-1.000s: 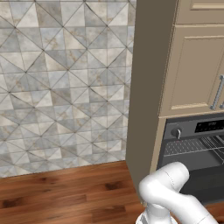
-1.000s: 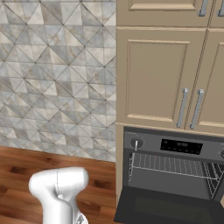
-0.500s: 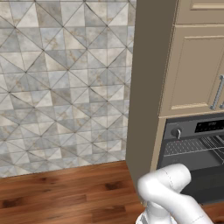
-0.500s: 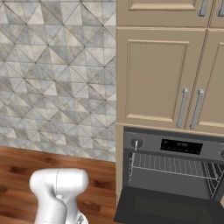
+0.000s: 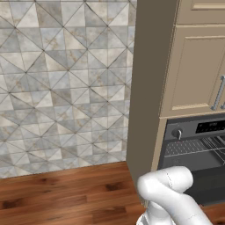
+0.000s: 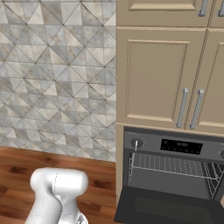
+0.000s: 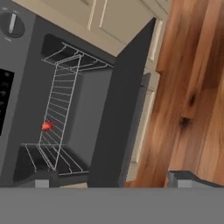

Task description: Take the fish from the oven and place it on the plate on the counter.

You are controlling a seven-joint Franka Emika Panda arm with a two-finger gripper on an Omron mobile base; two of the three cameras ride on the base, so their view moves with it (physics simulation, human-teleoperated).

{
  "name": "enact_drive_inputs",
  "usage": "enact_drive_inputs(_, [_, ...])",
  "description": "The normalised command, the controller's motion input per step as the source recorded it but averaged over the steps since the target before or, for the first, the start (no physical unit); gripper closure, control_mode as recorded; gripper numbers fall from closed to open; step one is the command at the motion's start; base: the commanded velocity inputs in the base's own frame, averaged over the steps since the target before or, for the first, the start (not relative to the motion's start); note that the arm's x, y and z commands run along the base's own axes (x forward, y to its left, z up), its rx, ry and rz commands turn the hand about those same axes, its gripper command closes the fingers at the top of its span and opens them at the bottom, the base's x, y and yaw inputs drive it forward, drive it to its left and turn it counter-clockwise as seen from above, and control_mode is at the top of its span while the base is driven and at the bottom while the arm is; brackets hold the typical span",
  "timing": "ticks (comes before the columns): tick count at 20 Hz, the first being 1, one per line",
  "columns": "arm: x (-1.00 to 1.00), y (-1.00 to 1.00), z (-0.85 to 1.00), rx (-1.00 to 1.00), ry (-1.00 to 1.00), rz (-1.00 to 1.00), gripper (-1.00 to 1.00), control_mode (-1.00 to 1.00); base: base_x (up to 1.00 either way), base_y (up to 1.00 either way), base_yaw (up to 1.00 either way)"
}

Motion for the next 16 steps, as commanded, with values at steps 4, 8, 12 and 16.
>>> enact_drive_inputs(4, [-0.2,0.2,1.0,-0.02,0.0,0.0,-1.0,-1.0,0.0,0.0,0.0])
enact_drive_inputs(8, [-0.06,0.23,1.0,-0.01,0.0,-0.01,-1.0,-1.0,0.0,0.0,0.0])
enact_drive_inputs(12, [0.01,0.26,1.0,-0.01,0.0,-0.02,-1.0,-1.0,0.0,0.0,0.0])
enact_drive_inputs(16, [0.54,0.41,0.53,-0.04,0.0,-0.05,-1.0,-1.0,0.0,0.0,0.0])
